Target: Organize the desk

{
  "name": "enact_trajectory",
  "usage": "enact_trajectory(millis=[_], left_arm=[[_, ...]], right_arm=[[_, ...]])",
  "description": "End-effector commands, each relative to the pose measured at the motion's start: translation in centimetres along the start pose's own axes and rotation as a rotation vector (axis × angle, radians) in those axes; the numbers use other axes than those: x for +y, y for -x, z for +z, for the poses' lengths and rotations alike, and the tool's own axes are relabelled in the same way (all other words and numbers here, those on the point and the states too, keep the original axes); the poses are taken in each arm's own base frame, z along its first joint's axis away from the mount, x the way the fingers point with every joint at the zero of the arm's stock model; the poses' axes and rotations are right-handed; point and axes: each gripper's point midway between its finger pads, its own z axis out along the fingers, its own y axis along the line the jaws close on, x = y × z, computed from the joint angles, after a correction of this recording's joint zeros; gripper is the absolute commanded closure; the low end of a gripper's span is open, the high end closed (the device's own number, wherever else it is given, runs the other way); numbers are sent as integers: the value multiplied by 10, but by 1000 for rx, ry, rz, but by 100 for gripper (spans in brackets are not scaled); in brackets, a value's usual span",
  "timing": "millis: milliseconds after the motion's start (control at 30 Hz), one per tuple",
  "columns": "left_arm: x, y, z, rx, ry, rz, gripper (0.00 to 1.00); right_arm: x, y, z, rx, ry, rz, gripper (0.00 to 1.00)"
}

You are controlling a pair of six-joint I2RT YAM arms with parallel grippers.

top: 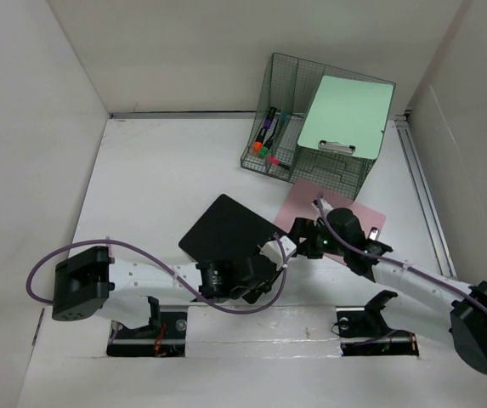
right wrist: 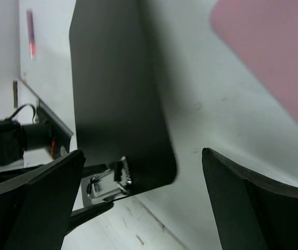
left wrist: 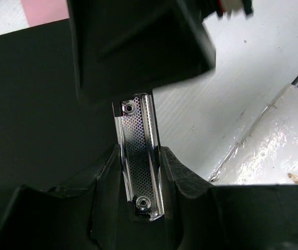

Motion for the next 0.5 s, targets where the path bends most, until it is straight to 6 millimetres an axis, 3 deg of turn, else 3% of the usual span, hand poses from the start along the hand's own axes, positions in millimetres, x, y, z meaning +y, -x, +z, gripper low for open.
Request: enact_trajectory(millis=[0, 67, 167, 267, 300, 467], left_arm=[[5, 21, -4, -67, 29, -10, 100], [9, 23, -3, -73, 51, -9, 100], [13, 30, -4, -94, 81, -12, 100], [17, 38, -4, -112, 109, -14, 100], [17, 39, -4, -115, 113, -12, 100], [18, 47, -5, -134, 123, -15, 100]], right_arm=[[45, 12, 7, -35, 138, -39, 0], [45, 11, 11, -33, 142, -39, 1], [43, 6, 15, -26, 142, -15, 12], [44, 4, 15, -27, 153, -4, 27], [43, 4, 15, -27, 153, -3, 37], [48, 4, 16, -26, 185, 11, 58]])
